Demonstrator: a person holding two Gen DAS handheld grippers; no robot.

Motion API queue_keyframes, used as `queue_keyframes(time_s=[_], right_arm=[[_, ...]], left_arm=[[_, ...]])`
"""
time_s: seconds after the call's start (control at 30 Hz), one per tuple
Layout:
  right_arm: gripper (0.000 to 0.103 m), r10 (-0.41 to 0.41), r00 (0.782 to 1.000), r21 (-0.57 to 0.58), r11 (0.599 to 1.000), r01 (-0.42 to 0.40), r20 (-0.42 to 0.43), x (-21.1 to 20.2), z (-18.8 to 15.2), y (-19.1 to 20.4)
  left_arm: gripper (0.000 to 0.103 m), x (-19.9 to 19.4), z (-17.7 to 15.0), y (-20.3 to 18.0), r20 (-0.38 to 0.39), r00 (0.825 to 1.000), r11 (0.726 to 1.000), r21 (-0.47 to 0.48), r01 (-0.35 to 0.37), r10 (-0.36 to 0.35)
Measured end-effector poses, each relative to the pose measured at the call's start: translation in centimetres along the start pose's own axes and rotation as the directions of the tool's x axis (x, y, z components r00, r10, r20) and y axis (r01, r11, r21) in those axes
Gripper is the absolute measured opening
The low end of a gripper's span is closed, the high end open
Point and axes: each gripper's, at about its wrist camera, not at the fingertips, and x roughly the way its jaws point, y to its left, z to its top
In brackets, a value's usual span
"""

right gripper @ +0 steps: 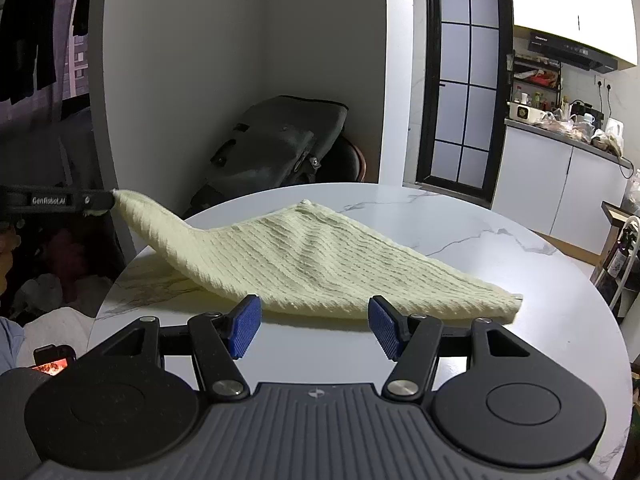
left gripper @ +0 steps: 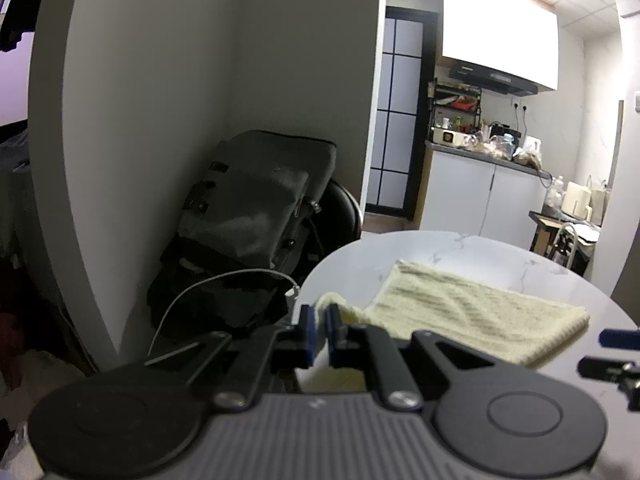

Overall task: Fold towel
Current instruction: 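Grasp a triangle corner with the left gripper and lift it, then fold the held corner over the triangle toward the opposite corner with the left gripper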

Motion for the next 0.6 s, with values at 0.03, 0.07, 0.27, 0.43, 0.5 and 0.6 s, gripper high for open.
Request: queue_keyframes(time_s=[0.03,0.07,0.27,0.43,0.5,0.6], right_arm=[[0.064,-0.001,1.0,0.003,1.0,0.001,-0.002,0.0,-0.1,-0.1],[0.064,-0.002,1.0,0.009,1.0,0.002,-0.005,0.0,-0.2,-0.3],[0.064,-0.008,1.0,0.043,0.999,0.008,-0.007,-0.5,-0.8,-1.6],[0.064,-0.004,1.0,0.06,0.998,0.005,-0.008,-1.0,-1.5,-2.6],[0.064,-0.002,1.0,0.062,0.998,0.002,-0.004,-1.3,-1.7,-2.9],[0.064,0.004,1.0,0.072,0.997,-0.003,-0.001,-1.5,-2.1,-3.3]], left_arm=[[0.007,0.1,0.1,-0.2,0.001,1.0,1.0,0.002,0.003,-0.003],[0.007,0.2,0.2,-0.6,0.004,1.0,1.0,0.007,0.01,-0.01],[0.007,0.8,1.2,-3.1,0.015,0.998,0.998,0.035,0.058,-0.059],[0.007,1.2,2.2,-4.8,0.038,0.996,0.995,0.058,0.083,-0.085],[0.007,1.5,2.6,-5.4,0.042,0.995,0.994,0.065,0.091,-0.094],[0.006,1.8,3.2,-6.4,0.047,0.993,0.991,0.077,0.105,-0.109]])
